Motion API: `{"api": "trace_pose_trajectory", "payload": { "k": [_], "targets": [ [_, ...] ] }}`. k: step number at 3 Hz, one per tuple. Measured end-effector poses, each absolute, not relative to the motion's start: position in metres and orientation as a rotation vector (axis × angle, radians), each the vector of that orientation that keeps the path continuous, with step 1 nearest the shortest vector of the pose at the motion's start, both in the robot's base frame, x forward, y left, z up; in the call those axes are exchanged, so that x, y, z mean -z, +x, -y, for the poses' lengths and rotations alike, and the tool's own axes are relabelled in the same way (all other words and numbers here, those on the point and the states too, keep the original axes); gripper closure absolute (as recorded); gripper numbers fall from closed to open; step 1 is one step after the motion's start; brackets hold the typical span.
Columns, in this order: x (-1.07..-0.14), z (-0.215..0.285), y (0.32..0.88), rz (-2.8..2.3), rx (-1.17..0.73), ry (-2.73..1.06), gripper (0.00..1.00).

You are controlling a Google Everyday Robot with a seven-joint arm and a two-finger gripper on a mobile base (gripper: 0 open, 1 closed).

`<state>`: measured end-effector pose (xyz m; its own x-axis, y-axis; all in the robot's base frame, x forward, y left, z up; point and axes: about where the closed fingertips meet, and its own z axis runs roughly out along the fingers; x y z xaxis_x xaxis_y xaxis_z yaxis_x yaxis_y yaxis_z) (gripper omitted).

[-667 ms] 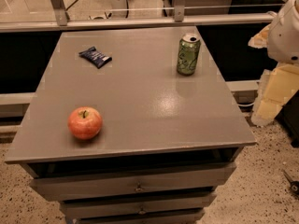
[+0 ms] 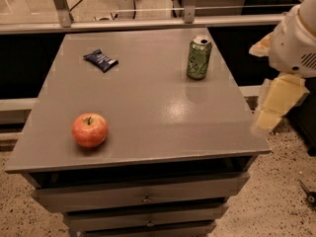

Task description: Move apple near green can

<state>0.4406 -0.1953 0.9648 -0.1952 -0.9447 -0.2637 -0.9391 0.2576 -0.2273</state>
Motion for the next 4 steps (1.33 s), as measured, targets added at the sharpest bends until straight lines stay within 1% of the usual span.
{"api": "trace_pose_trajectory", "payload": {
  "k": [2, 3, 4],
  "targets": [
    [-0.912, 0.06, 0.457, -1.949, -0.407, -1.709, 0.0],
    [-0.891, 0.0, 0.455, -1.839, -0.62, -1.669, 0.0],
    [-0.87, -0.047, 0.45, -1.754, -0.774, -1.61, 0.0]
  ]
}}
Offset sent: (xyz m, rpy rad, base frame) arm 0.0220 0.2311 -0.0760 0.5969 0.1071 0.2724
